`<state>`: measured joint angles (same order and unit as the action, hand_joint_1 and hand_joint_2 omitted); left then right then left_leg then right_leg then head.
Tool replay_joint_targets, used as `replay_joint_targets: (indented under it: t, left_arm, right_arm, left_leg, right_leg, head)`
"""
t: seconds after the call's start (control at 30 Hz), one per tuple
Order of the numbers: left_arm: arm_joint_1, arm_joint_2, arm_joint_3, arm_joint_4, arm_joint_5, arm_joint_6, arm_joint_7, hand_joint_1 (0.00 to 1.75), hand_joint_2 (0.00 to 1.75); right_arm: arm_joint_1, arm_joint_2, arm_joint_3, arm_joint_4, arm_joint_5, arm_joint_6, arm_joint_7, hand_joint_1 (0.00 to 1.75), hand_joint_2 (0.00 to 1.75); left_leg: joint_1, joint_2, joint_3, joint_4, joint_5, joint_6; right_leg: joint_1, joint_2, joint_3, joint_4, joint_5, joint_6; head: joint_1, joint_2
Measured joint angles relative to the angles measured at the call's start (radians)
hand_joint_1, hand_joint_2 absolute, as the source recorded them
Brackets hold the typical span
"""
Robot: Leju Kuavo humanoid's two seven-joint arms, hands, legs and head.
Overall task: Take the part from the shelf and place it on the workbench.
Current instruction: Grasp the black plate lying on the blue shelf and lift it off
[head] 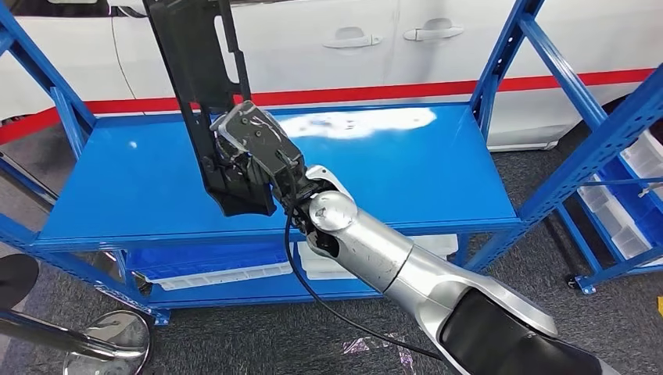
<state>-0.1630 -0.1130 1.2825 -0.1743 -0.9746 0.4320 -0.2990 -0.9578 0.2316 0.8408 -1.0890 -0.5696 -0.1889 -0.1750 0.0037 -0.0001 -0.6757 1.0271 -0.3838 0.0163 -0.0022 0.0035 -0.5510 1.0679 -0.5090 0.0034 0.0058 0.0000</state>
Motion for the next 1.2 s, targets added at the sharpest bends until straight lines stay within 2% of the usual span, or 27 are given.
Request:
replay_joint_targets:
  t: [0.03,0.1,0.13,0.17,0.2,0.27,0.3,0.33,0.37,0.43,0.5,0.53,0.6,0.63,0.67,0.77,0.8,0.83,0.87,0.9,0.93,0.97,1.03,1.07,1.13,1.17,1.2]
  left_arm:
    - [0.0,0.001,0.001,0.0,0.0,-0.001,-0.001,0.0,1.75]
    - [0.001,0.005,0.004,0.0,0.001,-0.001,-0.002,0.0,1.75]
    - [0.002,0.007,0.005,0.0,0.002,-0.001,-0.002,0.0,1.75]
    - [0.003,0.008,0.006,0.0,0.003,-0.001,-0.002,0.0,1.75]
    - [0.003,0.01,0.006,0.0,0.004,-0.001,-0.001,0.0,1.75]
    - [0.004,0.01,0.006,0.0,0.006,-0.001,0.002,0.0,1.75]
    - [0.004,0.01,0.006,0.0,0.007,0.0,0.004,0.0,1.75]
    - [0.004,0.01,0.006,0.0,0.008,0.001,0.006,0.0,1.75]
    - [0.004,0.011,0.007,0.0,0.009,0.002,0.008,0.0,1.75]
    - [0.003,0.012,0.007,0.0,0.01,0.005,0.009,0.0,1.75]
    - [0.001,0.013,0.007,0.0,0.011,0.007,0.01,0.0,1.75]
    - [0.0,0.013,0.008,0.0,0.011,0.008,0.011,0.0,1.75]
    - [0.0,0.013,0.008,0.0,0.011,0.01,0.013,0.0,1.75]
    - [0.0,0.013,0.009,0.0,0.012,0.01,0.013,0.0,1.75]
    - [0.0,0.012,0.009,0.0,0.012,0.01,0.014,0.0,1.75]
    - [-0.001,0.013,0.009,0.0,0.012,0.011,0.015,0.0,1.75]
    - [-0.001,0.013,0.01,0.0,0.012,0.012,0.015,0.0,1.75]
    - [-0.001,0.013,0.012,0.0,0.012,0.012,0.015,0.0,1.75]
    - [-0.001,0.013,0.014,0.0,0.013,0.013,0.015,0.0,1.75]
    - [-0.001,0.013,0.016,0.0,0.013,0.014,0.014,0.0,1.75]
    - [-0.001,0.013,0.019,0.0,0.013,0.014,0.014,0.0,1.75]
    - [0.0,0.012,0.021,0.0,0.014,0.014,0.014,0.0,1.75]
    - [0.0,0.01,0.024,0.0,0.015,0.013,0.013,0.0,1.75]
    - [0.001,0.01,0.025,0.0,0.017,0.013,0.012,0.0,1.75]
    - [0.001,0.01,0.026,0.0,0.019,0.014,0.01,0.0,1.75]
    - [0.003,0.01,0.027,0.0,0.019,0.014,0.009,0.0,1.75]
    - [0.004,0.009,0.027,0.0,0.02,0.014,0.008,0.0,1.75]
  right_arm:
    - [-0.003,0.003,0.0,0.002,0.002,-0.001,0.001,1.75,1.75]
    - [-0.007,0.006,0.0,0.008,0.003,-0.001,0.001,1.75,1.75]
    - [-0.009,0.007,0.0,0.012,0.003,-0.001,0.002,1.75,1.75]
    - [-0.01,0.009,0.0,0.015,0.003,-0.001,0.002,1.75,1.75]
    - [-0.011,0.011,0.0,0.019,0.003,-0.001,0.002,1.75,1.75]
    - [-0.014,0.016,0.0,0.025,0.004,0.0,0.003,1.75,1.75]
    - [-0.014,0.018,0.0,0.029,0.004,0.001,0.003,1.75,1.75]
    - [-0.014,0.02,0.0,0.033,0.005,0.002,0.003,1.75,1.75]
    - [-0.015,0.022,0.0,0.036,0.006,0.004,0.003,1.75,1.75]
    - [-0.017,0.028,0.0,0.042,0.009,0.009,0.002,1.75,1.75]
    - [-0.023,0.035,0.0,0.047,0.012,0.014,0.002,1.75,1.75]
    - [-0.026,0.039,0.0,0.049,0.012,0.016,0.001,1.75,1.75]
    - [-0.031,0.043,0.0,0.054,0.013,0.019,0.0,1.75,1.75]
    - [-0.033,0.045,0.0,0.056,0.014,0.019,0.0,1.75,1.75]
    - [-0.034,0.045,0.0,0.058,0.014,0.019,0.0,1.75,1.75]
    - [-0.036,0.045,0.0,0.064,0.015,0.02,0.0,1.75,1.75]
    - [-0.036,0.045,0.0,0.067,0.015,0.02,0.0,1.75,1.75]
    - [-0.035,0.045,0.0,0.069,0.015,0.02,0.0,1.75,1.75]
    - [-0.035,0.045,0.0,0.072,0.015,0.021,0.0,1.75,1.75]
    - [-0.035,0.046,0.0,0.075,0.015,0.021,0.0,1.75,1.75]
    - [-0.036,0.047,0.0,0.077,0.015,0.022,0.0,1.75,1.75]
    - [-0.036,0.051,0.0,0.078,0.015,0.023,0.0,1.75,1.75]
    - [-0.039,0.058,0.0,0.08,0.015,0.026,-0.001,1.75,1.75]
    - [-0.041,0.061,0.0,0.081,0.016,0.027,-0.002,1.75,1.75]
    - [-0.045,0.064,0.0,0.087,0.016,0.03,-0.003,1.75,1.75]
    - [-0.046,0.065,0.0,0.09,0.016,0.032,-0.004,1.75,1.75]
    - [-0.046,0.067,0.0,0.094,0.017,0.033,-0.005,1.75,1.75]
  left_leg:
    - [0.0,0.001,-0.004,0.0,0.008,-0.007]
    - [0.005,0.001,-0.008,-0.002,0.018,-0.019]
    - [0.007,0.001,-0.015,0.006,0.005,-0.025]
    - [0.009,0.0,-0.025,0.029,-0.026,-0.03]
    - [0.011,0.0,-0.04,0.074,-0.074,-0.035]
    - [0.013,-0.001,-0.069,0.197,-0.165,-0.044]
    - [0.014,0.0,-0.073,0.248,-0.182,-0.046]
    - [0.014,0.0,-0.065,0.27,-0.175,-0.048]
    - [0.014,0.0,-0.041,0.261,-0.151,-0.048]
    - [0.014,-0.001,0.052,0.154,-0.115,-0.045]
    - [0.009,-0.004,0.139,0.026,-0.128,-0.036]
    - [0.006,-0.006,0.157,-0.007,-0.138,-0.03]
    - [0.006,-0.006,0.153,-0.018,-0.127,-0.016]
    - [0.007,-0.004,0.148,-0.021,-0.117,-0.008]
    - [0.009,-0.002,0.14,-0.024,-0.104,0.001]
    - [0.008,0.002,0.099,-0.024,-0.067,0.019]
    - [0.006,0.003,0.083,-0.023,-0.055,0.02]
    - [0.005,0.003,0.066,-0.021,-0.044,0.019]
    - [0.004,0.003,0.05,-0.018,-0.033,0.018]
    - [0.003,0.003,0.034,-0.015,-0.023,0.016]
    - [0.003,0.002,0.02,-0.01,-0.014,0.013]
    - [0.001,0.002,0.007,-0.004,-0.007,0.009]
    - [0.001,0.003,-0.007,0.001,0.008,-0.001]
    - [0.003,0.004,-0.011,-0.002,0.018,-0.008]
    - [0.006,0.003,-0.017,-0.01,0.034,-0.02]
    - [0.008,0.002,-0.026,-0.003,0.019,-0.026]
    - [0.009,0.001,-0.04,0.025,-0.017,-0.031]
  right_leg:
    - [0.004,0.0,0.012,-0.023,-0.004,-0.004]
    - [0.005,-0.001,0.003,-0.033,0.013,-0.015]
    - [0.003,-0.003,-0.003,-0.037,0.023,-0.022]
    - [0.0,-0.005,-0.011,-0.042,0.036,-0.03]
    - [-0.002,-0.007,-0.023,-0.045,0.049,-0.035]
    - [-0.002,-0.007,-0.052,-0.044,0.072,-0.04]
    - [-0.002,-0.007,-0.068,-0.043,0.083,-0.039]
    - [-0.002,-0.007,-0.084,-0.041,0.094,-0.038]
    - [-0.002,-0.007,-0.1,-0.039,0.104,-0.037]
    - [-0.003,-0.006,-0.128,-0.035,0.124,-0.03]
    - [-0.001,-0.006,-0.143,-0.034,0.143,-0.02]
    - [-0.001,-0.006,-0.145,-0.036,0.152,-0.014]
    - [-0.001,-0.005,-0.146,-0.042,0.168,-0.002]
    - [-0.001,-0.004,-0.151,-0.036,0.159,0.003]
    - [-0.001,-0.003,-0.161,-0.014,0.13,0.007]
    - [-0.003,-0.002,-0.21,0.159,-0.018,0.013]
    - [-0.004,-0.002,-0.219,0.219,-0.042,0.015]
    - [-0.004,-0.002,-0.216,0.256,-0.042,0.015]
    - [-0.004,-0.002,-0.197,0.26,-0.023,0.015]
    - [-0.004,-0.002,-0.16,0.228,0.004,0.012]
    - [-0.004,-0.002,-0.108,0.168,0.019,0.008]
    - [-0.001,-0.002,-0.052,0.091,0.018,0.003]
    - [0.005,-0.002,0.014,-0.015,-0.001,-0.004]
    - [0.01,-0.002,0.02,-0.035,-0.004,-0.007]
    - [0.009,-0.004,0.006,-0.046,0.019,-0.018]
    - [0.006,-0.005,-0.003,-0.05,0.033,-0.024]
    - [0.002,-0.007,-0.015,-0.056,0.048,-0.03]
  head:
    - [0.002,0.0]
    - [0.007,0.0]
    - [0.006,0.0]
    - [0.004,0.0]
    - [0.001,0.0]
    - [-0.004,0.0]
    - [-0.004,0.0]
    - [-0.004,0.0]
    - [-0.004,0.0]
    - [-0.004,0.0]
    - [-0.002,0.0]
    - [-0.003,0.0]
    - [-0.004,0.0]
    - [-0.005,0.0]
    - [-0.002,0.0]
    - [0.006,0.0]
    - [0.007,0.0]
    - [0.007,0.0]
    - [0.007,0.0]
    - [0.007,0.0]
    - [0.007,0.0]
    - [0.007,0.0]
    - [0.007,0.0]
    - [0.008,0.0]
    - [0.012,0.0]
    - [0.011,0.0]
    - [0.009,0.0]
